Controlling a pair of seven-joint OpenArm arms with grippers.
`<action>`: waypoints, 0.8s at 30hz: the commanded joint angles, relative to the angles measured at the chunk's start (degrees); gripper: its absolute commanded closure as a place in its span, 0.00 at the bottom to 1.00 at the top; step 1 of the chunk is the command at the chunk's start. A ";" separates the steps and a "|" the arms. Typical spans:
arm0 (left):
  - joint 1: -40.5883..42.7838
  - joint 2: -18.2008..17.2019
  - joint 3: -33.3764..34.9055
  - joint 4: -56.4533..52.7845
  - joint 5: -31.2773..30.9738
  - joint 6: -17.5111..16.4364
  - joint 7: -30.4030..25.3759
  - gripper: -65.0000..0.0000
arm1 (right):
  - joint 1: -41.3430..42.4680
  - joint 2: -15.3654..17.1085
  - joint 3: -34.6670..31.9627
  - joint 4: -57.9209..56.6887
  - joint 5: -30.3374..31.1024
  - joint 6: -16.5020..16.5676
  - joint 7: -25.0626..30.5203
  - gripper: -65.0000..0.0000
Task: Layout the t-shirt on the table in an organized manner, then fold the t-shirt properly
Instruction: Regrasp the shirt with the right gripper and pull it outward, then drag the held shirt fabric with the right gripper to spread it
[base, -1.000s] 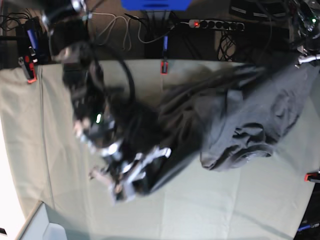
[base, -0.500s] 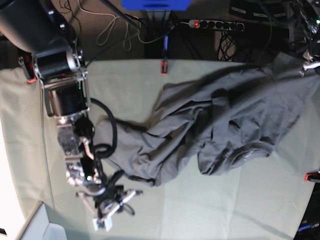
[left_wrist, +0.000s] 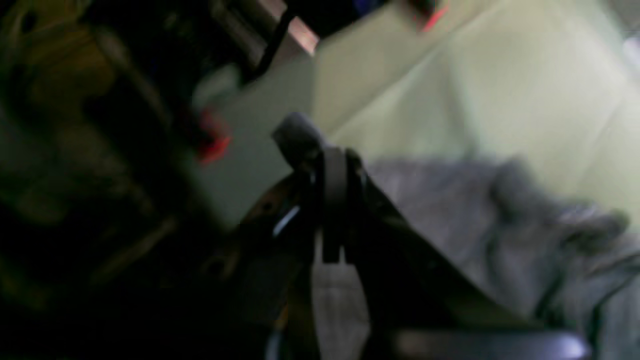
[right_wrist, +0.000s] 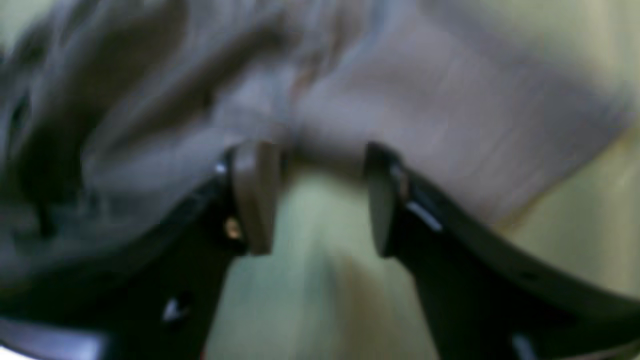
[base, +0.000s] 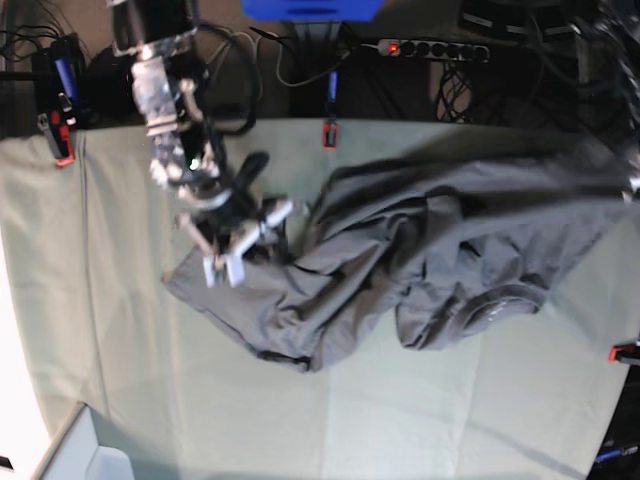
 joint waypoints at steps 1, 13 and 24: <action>-1.31 -1.18 -0.39 1.10 0.03 0.32 -1.67 1.00 | -0.33 0.39 0.19 1.03 0.26 0.03 1.47 0.50; -20.38 -8.38 5.85 -1.10 0.56 0.41 -1.58 1.00 | -4.72 1.62 -5.70 0.94 0.26 -0.06 1.47 0.49; -20.21 -8.74 8.93 -5.06 0.30 0.49 -1.93 1.00 | 0.11 -1.54 2.30 -8.99 0.17 -0.50 1.47 0.49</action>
